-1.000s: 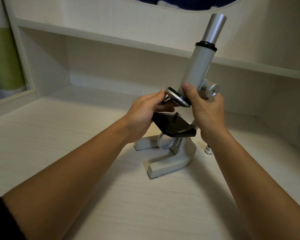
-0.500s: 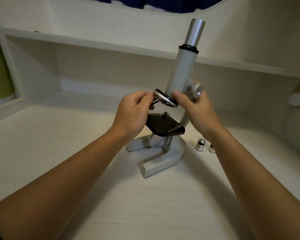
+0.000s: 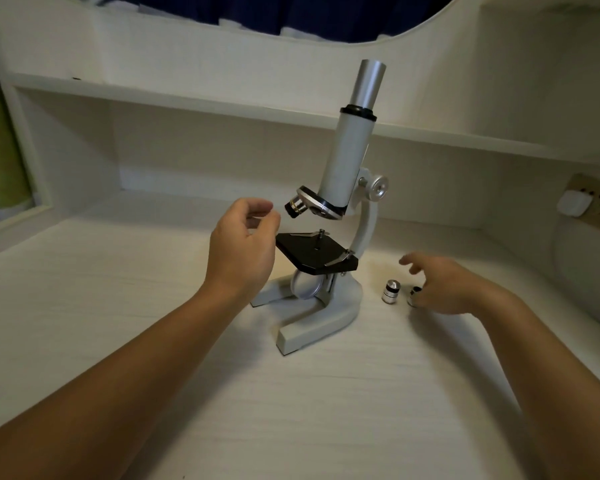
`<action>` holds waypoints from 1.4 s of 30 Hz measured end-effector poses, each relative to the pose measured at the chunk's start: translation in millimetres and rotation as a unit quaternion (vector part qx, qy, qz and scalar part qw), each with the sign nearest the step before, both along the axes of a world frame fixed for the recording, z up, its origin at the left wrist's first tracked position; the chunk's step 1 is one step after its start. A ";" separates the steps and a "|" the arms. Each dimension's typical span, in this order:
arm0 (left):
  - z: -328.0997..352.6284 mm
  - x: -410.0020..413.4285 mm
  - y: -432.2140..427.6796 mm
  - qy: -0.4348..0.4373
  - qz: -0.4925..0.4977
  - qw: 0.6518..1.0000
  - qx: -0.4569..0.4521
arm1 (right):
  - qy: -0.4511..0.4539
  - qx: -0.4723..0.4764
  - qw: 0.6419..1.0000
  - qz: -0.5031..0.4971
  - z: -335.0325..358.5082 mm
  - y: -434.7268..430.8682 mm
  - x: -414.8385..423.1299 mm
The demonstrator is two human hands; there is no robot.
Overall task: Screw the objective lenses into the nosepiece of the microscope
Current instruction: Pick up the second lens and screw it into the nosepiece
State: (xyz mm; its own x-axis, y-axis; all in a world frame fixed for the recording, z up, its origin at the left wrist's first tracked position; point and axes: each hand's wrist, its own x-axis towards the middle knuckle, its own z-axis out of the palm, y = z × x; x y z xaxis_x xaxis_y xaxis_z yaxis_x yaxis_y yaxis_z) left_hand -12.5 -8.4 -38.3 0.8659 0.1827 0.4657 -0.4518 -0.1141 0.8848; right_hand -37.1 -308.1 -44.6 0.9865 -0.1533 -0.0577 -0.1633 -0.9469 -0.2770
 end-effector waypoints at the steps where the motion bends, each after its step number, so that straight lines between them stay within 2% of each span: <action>1: -0.5 -0.8 0.9 0.004 0.002 1.000 -0.007 | 0.028 -0.011 1.000 0.000 -2.6 -0.2 -1.0; 3: -2.5 -2.4 1.9 0.007 0.004 1.000 -0.010 | 0.041 -0.027 0.999 -0.004 -5.2 0.3 -1.0; 9: -9.5 -0.7 3.8 0.018 0.006 1.000 -0.005 | -0.001 -0.037 0.999 0.007 -1.9 1.8 -4.9; 11: -10.8 1.0 5.7 0.020 0.008 1.000 -0.003 | -0.023 0.026 0.999 0.003 2.7 2.2 -9.0; 13: -11.9 1.7 6.5 0.020 0.013 1.000 0.005 | -0.038 0.139 0.989 0.019 9.0 4.8 -13.5; 15: -12.6 2.1 7.7 0.017 0.020 1.000 0.011 | -0.005 0.231 0.972 0.049 14.9 7.9 -17.5; 18: -12.8 3.1 8.4 0.016 0.026 0.999 0.010 | 0.051 0.221 0.972 0.057 23.1 5.0 -24.2; 20: -12.4 2.9 8.4 0.012 0.030 0.999 0.011 | 0.043 0.222 0.971 0.075 28.7 4.5 -28.0; 22: -11.2 0.9 7.4 0.002 0.036 0.999 0.015 | -0.002 0.273 0.955 0.115 36.0 12.0 -30.9; 25: -8.4 -4.1 4.8 -0.030 0.044 0.998 0.020 | -0.072 0.368 0.910 0.178 46.4 37.2 -34.0; 29: -1.1 -14.0 3.9 -0.084 0.019 0.996 0.021 | -0.118 0.447 0.858 0.222 48.6 69.5 -35.0; 33: 4.8 -28.5 2.2 -0.157 -0.042 0.984 0.067 | -0.135 0.504 0.824 0.220 44.0 85.0 -36.7; 38: 4.4 -43.4 -2.2 -0.230 -0.109 0.958 0.129 | -0.200 0.540 0.791 0.206 44.6 106.4 -37.3; 42: 4.1 -46.7 -5.1 -0.252 -0.108 0.945 0.181 | -0.220 0.581 0.760 0.190 38.8 119.4 -36.7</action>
State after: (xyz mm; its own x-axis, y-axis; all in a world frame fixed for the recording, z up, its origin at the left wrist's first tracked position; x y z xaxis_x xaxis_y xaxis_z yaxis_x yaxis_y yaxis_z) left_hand -59.2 -13.5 -34.2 0.5168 -0.2225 0.8267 -0.8523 -0.2253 0.4721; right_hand -73.8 -188.7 -5.9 0.9103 0.0497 0.4109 0.4103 0.0228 -0.9117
